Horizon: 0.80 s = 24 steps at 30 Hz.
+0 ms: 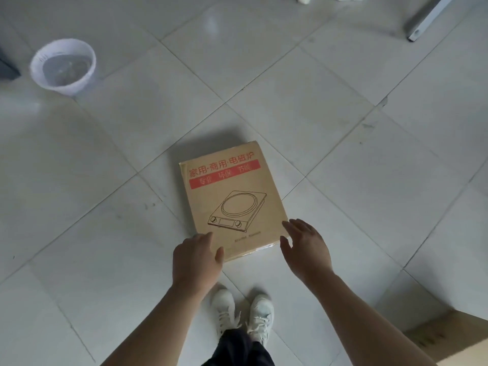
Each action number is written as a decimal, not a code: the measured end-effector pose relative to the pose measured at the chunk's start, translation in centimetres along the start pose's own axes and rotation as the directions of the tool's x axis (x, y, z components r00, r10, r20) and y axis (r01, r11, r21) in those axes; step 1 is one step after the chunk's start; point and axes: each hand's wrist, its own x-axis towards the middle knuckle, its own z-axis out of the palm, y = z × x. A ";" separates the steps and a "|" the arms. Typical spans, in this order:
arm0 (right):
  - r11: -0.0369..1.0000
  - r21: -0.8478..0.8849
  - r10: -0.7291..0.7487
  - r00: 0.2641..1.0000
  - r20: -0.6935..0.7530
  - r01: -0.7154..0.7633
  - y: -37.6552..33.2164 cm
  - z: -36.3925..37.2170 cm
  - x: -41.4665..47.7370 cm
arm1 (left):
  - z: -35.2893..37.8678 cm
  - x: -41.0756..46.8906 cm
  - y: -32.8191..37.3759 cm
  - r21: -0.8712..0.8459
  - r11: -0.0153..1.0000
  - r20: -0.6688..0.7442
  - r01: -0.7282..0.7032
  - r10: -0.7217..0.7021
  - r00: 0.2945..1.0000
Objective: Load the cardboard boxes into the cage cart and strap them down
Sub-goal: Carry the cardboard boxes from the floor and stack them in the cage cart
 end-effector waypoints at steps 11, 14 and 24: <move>0.991 -0.126 0.074 0.984 0.161 -0.054 11.3 19.1 10.9 | 22.9 8.7 -5.4 -0.007 0.959 0.192 0.285 -0.278 0.941; 0.985 -0.159 0.099 0.975 0.198 -0.068 14.0 23.6 12.8 | 28.0 10.4 -6.9 0.000 0.952 0.195 0.306 -0.300 0.934; 0.986 -0.019 0.166 0.980 0.111 -0.165 17.3 30.8 16.1 | 36.8 13.9 -10.3 -0.325 0.850 0.211 0.415 -0.362 0.908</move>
